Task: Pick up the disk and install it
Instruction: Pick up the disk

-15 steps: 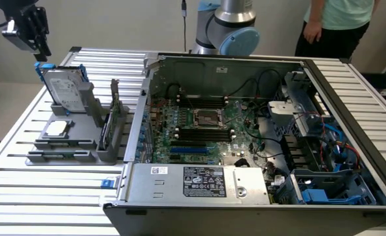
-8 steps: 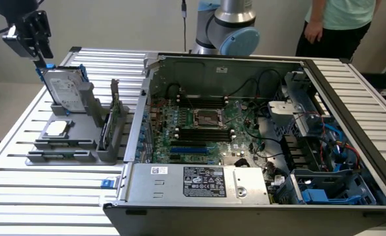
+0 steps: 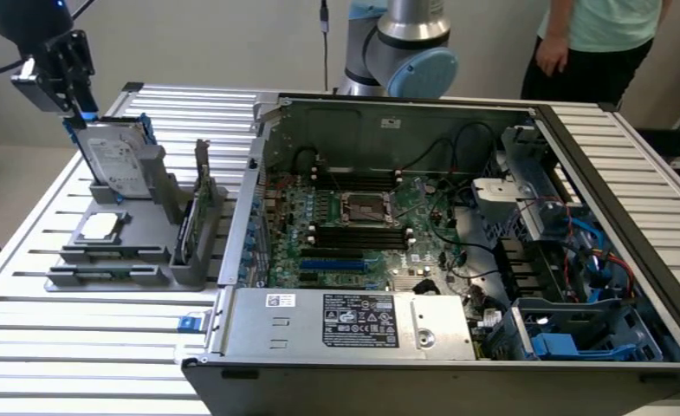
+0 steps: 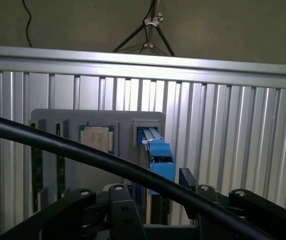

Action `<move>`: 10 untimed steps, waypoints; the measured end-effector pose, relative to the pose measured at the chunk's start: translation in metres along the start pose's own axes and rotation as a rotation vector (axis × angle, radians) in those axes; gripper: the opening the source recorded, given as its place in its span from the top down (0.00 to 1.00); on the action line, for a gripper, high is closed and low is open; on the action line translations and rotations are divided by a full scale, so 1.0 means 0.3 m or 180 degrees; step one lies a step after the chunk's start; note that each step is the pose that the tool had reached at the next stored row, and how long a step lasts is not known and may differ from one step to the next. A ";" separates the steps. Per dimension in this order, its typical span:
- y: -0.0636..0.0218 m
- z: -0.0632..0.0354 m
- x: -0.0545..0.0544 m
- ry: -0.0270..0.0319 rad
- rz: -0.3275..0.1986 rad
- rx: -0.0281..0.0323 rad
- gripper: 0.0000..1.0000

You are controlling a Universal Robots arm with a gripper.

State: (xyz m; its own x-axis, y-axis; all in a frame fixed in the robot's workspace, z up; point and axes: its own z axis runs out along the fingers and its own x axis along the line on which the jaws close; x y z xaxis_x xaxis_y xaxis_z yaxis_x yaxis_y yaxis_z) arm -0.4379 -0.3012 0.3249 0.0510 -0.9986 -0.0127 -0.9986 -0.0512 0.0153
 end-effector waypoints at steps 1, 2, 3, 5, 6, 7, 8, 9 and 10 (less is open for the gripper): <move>0.000 0.006 0.000 0.0000 0.0001 -0.0001 0.51; 0.000 0.011 0.000 0.0000 0.0002 -0.0002 0.51; 0.000 0.016 0.000 0.0000 0.0003 -0.0004 0.51; 0.000 0.025 0.000 -0.0001 0.0006 -0.0010 0.51; 0.000 0.030 0.000 -0.0001 0.0008 -0.0013 0.51; -0.001 0.035 0.000 -0.0001 0.0011 -0.0016 0.51; -0.001 0.040 0.000 -0.0001 0.0013 -0.0020 0.51; -0.001 0.045 0.000 -0.0001 0.0016 -0.0024 0.51; -0.001 0.050 0.001 -0.0002 0.0018 -0.0027 0.51</move>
State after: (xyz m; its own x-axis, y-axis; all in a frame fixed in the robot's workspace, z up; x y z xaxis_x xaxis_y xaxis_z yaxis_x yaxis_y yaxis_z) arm -0.4379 -0.3011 0.3101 0.0452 -0.9989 -0.0130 -0.9987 -0.0455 0.0239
